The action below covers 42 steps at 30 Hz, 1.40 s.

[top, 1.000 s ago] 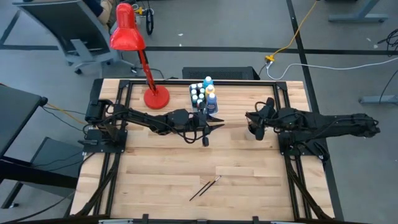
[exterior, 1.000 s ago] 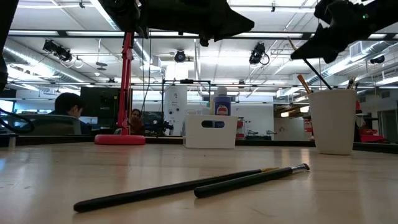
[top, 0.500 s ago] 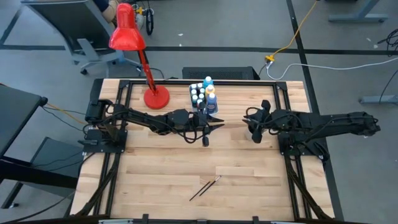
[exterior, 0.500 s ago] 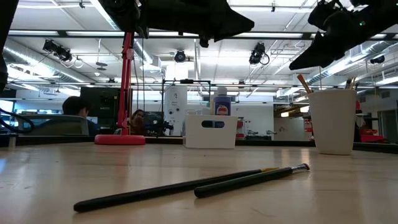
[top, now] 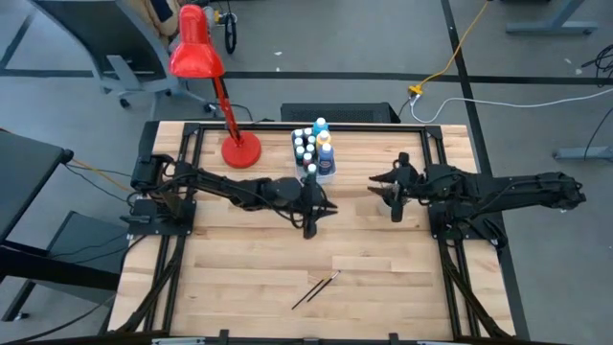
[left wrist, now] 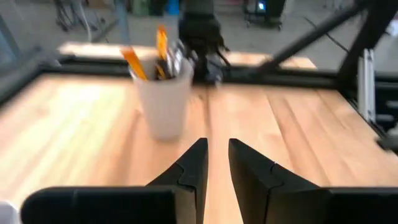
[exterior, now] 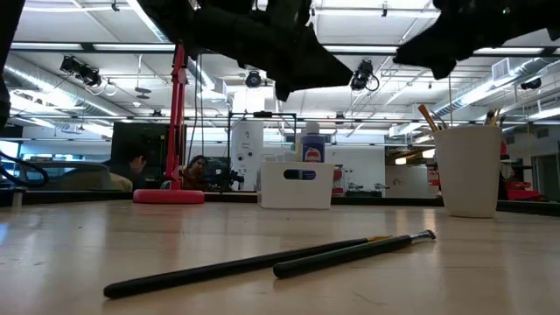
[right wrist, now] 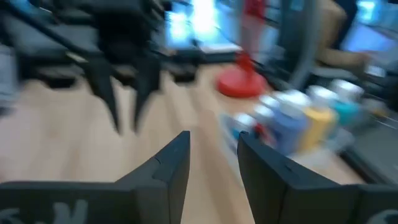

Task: Pick & Place Paint Supplies
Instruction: Put the silver paint brush into the gray cup

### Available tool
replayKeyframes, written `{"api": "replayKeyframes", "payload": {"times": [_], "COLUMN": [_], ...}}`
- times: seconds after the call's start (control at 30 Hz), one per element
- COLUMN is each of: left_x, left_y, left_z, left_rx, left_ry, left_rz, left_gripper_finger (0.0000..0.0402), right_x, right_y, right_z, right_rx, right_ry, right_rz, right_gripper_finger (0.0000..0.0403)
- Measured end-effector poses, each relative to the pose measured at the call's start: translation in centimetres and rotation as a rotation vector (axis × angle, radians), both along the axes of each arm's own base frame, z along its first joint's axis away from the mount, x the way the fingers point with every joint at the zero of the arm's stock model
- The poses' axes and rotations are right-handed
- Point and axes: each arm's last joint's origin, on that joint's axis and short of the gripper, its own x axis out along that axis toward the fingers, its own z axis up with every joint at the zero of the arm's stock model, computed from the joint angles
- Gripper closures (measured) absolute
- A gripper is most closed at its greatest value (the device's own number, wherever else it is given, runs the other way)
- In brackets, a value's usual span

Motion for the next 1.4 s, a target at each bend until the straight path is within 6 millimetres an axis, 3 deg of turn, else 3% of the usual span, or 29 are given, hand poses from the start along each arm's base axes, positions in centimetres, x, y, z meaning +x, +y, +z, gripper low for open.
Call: {"api": "replayKeyframes", "payload": {"times": [0.27,0.43,0.6,0.67,0.8,1.0,1.07,1.4], "left_x": [-0.5,-1.0,-2.5,-3.1,-5.0,-8.4,-8.7,-9.2], "left_y": [-3.4,-4.4,-4.7,-4.6,-4.2,-3.3,-3.2,-4.1], "left_z": [-0.7,-1.3,-0.3,0.4,2.6,5.9,6.7,6.4], "left_rx": [0.036,-0.033,-0.075,-0.087,-0.08,-0.047,-0.048,-0.045], "left_ry": [0.073,0.145,0.232,0.25,0.255,0.253,0.212,0.244], "left_rz": [0.023,0.067,0.076,0.1,0.184,0.295,0.326,0.321], "left_gripper_finger": [0.0318,0.0319,0.0326,0.033,0.0342,0.0353,0.0353,0.0349], "right_x": [2.3,4.9,7.5,8.4,9.7,12.4,13.0,14.8], "right_y": [1.6,3.4,5.5,6.6,8.8,11.3,11.9,13.1], "right_z": [-0.3,-1.4,-3.0,-3.6,-6.6,-10.6,-11.5,-16.2], "right_rx": [0.008,-0.036,-0.016,0.0,0.032,0.001,-0.004,0.012], "right_ry": [-0.095,-0.167,-0.154,-0.126,0.014,0.127,0.155,0.329], "right_rz": [0.457,0.619,0.75,0.784,0.834,0.835,0.858,0.807], "right_gripper_finger": [0.0266,0.0261,0.0236,0.0222,0.0204,0.0202,0.0202,0.0202]}}
